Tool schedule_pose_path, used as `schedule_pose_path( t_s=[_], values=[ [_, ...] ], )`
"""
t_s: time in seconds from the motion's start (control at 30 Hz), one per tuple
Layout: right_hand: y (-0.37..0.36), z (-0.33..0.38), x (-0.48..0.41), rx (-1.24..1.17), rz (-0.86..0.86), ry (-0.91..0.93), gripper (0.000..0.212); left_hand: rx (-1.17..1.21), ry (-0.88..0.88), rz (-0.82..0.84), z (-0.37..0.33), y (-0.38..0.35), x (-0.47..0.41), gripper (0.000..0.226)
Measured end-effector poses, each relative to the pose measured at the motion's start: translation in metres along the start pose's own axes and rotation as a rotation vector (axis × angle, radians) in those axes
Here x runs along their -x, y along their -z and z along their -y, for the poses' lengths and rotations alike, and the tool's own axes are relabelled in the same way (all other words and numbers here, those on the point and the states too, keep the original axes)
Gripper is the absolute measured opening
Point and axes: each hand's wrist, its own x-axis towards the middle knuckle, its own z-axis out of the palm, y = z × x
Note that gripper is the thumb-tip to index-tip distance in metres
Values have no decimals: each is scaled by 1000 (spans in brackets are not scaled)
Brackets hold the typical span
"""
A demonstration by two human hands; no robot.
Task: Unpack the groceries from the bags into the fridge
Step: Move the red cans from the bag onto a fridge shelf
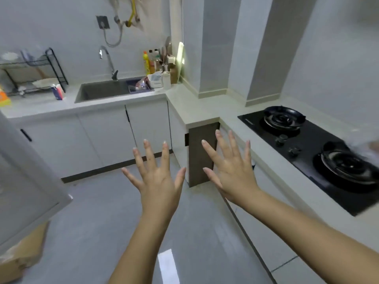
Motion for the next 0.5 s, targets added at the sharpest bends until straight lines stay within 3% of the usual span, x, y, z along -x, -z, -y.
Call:
schedule_pose_path(
  t_s=[0.2, 0.5],
  values=[
    [-16, -102, 12, 132, 135, -317, 65, 96, -217, 164, -104, -77, -58, 76],
    [-10, -201, 107, 233, 260, -831, 66, 163, -660, 271, -240, -145, -37, 74]
  ],
)
